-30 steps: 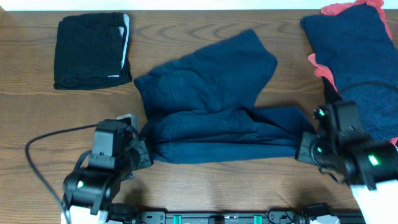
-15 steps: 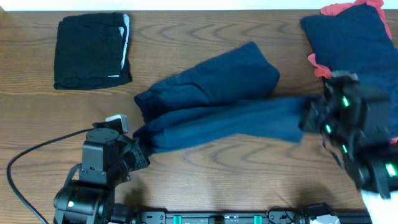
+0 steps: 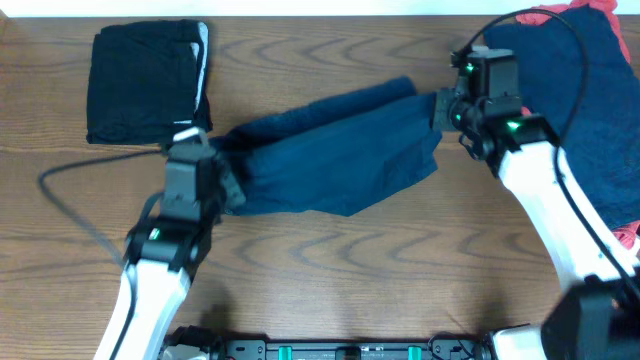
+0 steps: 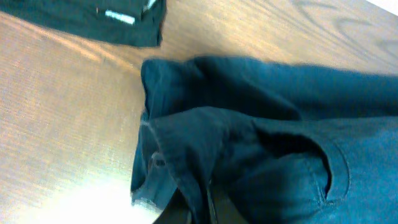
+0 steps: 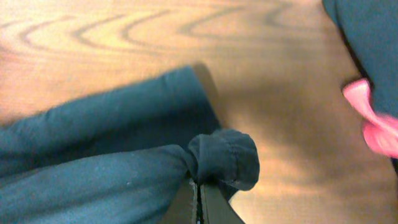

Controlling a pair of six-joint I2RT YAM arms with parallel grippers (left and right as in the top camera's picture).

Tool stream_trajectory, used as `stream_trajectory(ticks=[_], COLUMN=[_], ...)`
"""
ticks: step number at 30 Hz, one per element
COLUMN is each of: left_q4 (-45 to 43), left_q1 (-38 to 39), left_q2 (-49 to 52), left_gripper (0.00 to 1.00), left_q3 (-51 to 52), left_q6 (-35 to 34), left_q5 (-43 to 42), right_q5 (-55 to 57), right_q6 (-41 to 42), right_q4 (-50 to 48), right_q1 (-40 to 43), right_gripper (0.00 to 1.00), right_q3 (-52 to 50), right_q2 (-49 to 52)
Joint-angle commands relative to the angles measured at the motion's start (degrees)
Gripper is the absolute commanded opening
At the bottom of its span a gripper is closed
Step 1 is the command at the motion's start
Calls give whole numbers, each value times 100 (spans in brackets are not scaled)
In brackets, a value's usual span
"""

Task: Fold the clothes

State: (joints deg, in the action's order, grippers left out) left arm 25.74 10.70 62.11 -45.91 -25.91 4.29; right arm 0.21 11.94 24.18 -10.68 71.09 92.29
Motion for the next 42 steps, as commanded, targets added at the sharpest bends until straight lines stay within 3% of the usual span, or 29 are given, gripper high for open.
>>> stream_trajectory(ticks=[1,8,16,17,18,19,20,23,30,36,40,42], left_q4=[-452,-1696,-2981,-3185,-3359,-3528,-3663,-3792,-3442,-2448,-2055,-1967], left_q1=[-61,-66,-68,-68,-68,-66,-66,-66,-66,-66,-66,-66], left_q2=[671,1860,2389,2463,2520,2581,2636,2658,2417,2052,1849,1794], left_gripper=[6,6,6,13,30,62,94,98,98,98,98,98], left_q3=[-72,-72,-72,-72,-72,-72,-72,-72,-72,-72,-74,-74], left_q6=[-31,-35,-35,-33,-33,-31,-31,-26,81,101,522,710], left_q5=[957,1731,1790,1790,1790,1790,1792,1790,1784,1705,1051,610], right_q5=[463,127,-46,-46,-46,-48,-55,-68,-214,-914,-1482,-1591], right_q6=[-199,-282,-282,-282,-282,-282,-280,-282,-446,-907,-1303,-1488], right_q4=[-422,-1563,-2590,-2817,-3029,-3261,-3462,-3801,-3681,-2911,-2538,-2387], right_q1=[103,96,59,57,52,52,48,28,22,13,-118,-258], right_gripper=[1,1,1,1,1,3,13,99,99,99,99,92], right_q3=[76,76,74,74,74,76,74,74,98,188,339,387], right_q2=[258,911,1663,1784,1895,2013,2116,2238,2048,1853,1853,1856])
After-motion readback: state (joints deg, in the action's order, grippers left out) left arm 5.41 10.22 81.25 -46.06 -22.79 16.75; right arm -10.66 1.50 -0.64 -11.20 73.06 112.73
